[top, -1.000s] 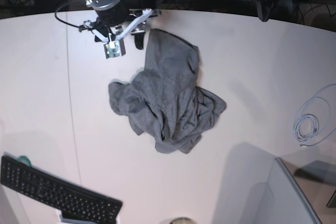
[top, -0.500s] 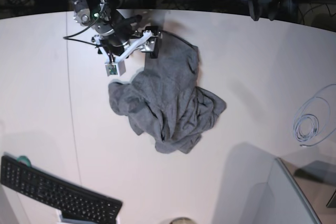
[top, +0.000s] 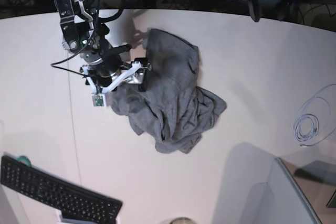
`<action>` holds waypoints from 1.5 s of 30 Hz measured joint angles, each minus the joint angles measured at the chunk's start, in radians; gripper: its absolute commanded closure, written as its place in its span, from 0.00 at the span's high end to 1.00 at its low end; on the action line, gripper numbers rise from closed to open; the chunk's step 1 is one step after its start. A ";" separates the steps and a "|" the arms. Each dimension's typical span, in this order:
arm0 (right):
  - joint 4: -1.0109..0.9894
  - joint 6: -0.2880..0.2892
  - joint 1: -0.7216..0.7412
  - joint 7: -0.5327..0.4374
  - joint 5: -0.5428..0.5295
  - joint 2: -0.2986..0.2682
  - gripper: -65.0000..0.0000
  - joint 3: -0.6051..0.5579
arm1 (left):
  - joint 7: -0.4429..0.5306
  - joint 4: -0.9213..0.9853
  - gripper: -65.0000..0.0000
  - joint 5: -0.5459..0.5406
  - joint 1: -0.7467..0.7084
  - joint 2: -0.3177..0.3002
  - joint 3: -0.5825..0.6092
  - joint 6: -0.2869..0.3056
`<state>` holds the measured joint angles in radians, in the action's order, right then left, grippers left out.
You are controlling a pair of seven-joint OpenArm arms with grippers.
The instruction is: Layout the t-shirt on the table in an organized manner, then fold the t-shirt properly
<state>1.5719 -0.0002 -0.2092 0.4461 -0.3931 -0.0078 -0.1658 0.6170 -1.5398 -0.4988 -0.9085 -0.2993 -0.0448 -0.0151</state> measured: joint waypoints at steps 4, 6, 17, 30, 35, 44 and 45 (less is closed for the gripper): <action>-0.005 -0.001 0.010 0.003 0.000 -0.006 0.73 0.026 | 0.000 0.000 0.69 -0.001 0.000 -0.001 -0.015 -0.003; -0.003 -0.001 0.010 0.003 0.000 -0.002 0.73 0.025 | -0.001 -0.001 0.69 0.000 0.007 0.004 -0.010 0.000; -0.021 -0.006 0.006 0.010 0.000 0.000 0.73 -0.106 | -0.001 0.009 0.69 0.000 0.052 0.003 -0.006 0.000; -0.011 -0.006 -0.013 0.060 0.002 0.002 0.01 -0.155 | 0.000 0.012 0.69 -0.003 0.047 0.004 -0.006 0.000; 0.080 -0.006 -0.070 0.056 0.001 -0.006 0.01 -0.151 | 0.000 0.028 0.69 0.003 0.084 0.008 -0.004 0.000; 0.216 -0.006 -0.238 0.053 -0.001 -0.011 0.01 0.108 | -0.198 0.051 0.69 0.001 0.145 0.008 -0.011 0.000; 0.226 -0.006 -0.258 0.054 0.000 -0.012 0.01 0.140 | -0.207 0.051 0.69 0.000 0.152 0.006 -0.012 0.000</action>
<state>1.7977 -0.0059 -0.4675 0.4999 -0.3927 -0.0200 -0.0254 0.4099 -1.4891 -0.4988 -0.7563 -0.2935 -0.0566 -0.0154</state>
